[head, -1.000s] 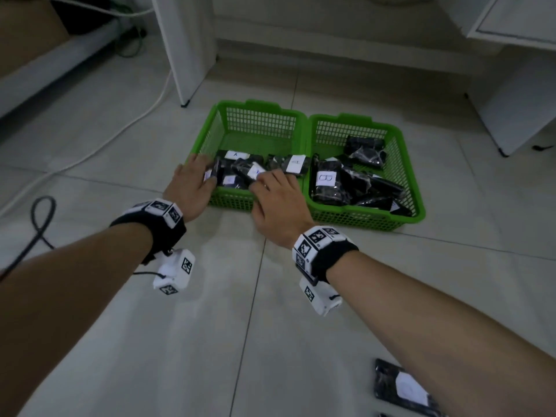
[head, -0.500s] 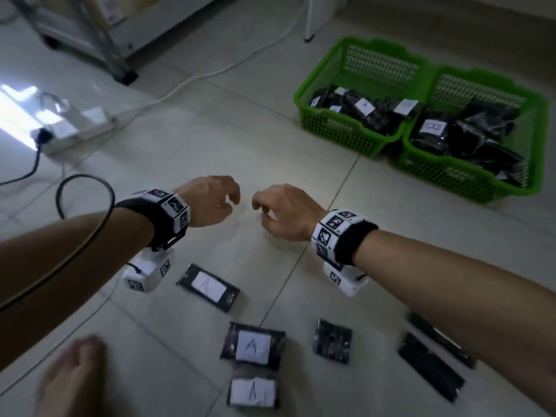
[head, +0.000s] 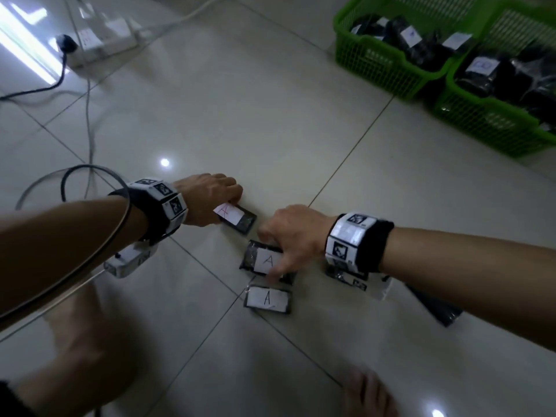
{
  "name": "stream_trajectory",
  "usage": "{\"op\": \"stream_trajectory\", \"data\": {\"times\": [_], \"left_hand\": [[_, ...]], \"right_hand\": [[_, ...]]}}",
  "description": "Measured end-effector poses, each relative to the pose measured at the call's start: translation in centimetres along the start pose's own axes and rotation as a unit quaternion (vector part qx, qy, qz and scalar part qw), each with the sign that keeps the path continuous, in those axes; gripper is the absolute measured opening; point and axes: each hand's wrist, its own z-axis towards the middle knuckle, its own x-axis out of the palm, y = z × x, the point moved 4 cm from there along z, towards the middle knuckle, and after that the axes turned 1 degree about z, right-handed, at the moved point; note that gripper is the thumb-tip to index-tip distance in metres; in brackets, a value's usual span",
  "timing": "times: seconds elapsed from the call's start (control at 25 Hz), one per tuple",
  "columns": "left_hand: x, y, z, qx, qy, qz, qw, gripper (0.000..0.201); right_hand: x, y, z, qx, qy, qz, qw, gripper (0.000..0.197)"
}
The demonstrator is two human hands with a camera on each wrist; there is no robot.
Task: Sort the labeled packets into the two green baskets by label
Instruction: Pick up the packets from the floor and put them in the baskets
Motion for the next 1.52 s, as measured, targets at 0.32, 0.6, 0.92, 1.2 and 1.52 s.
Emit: {"op": "stream_trajectory", "data": {"times": [0.32,0.6,0.92,1.2,1.52], "left_hand": [[-0.8,0.3,1.0,-0.058,0.030,0.059,0.996,0.050],[-7.6,0.0,5.0,-0.116,-0.080,-0.075,0.987,0.073],[-18.9,-3.3,9.7,-0.083,-0.351,-0.223,0.906,0.061],[-25.8,-3.1,16.8,-0.076,-0.408,-0.250,0.875,0.016],[-28.3,0.0,27.8,-0.084,-0.466,-0.283,0.834,0.014]], "right_hand": [[-1.0,-2.3,-0.8,0.028,-0.068,0.046,0.996,0.065],[-6.5,-10.2,-6.4,0.122,-0.263,0.076,0.954,0.061],[-10.6,-16.0,-14.5,0.263,-0.429,0.064,0.862,0.066],[-13.8,-22.0,-17.3,0.368,-0.492,0.073,0.786,0.042],[-17.3,-32.8,-14.2,0.552,-0.503,0.078,0.661,0.051]]}}
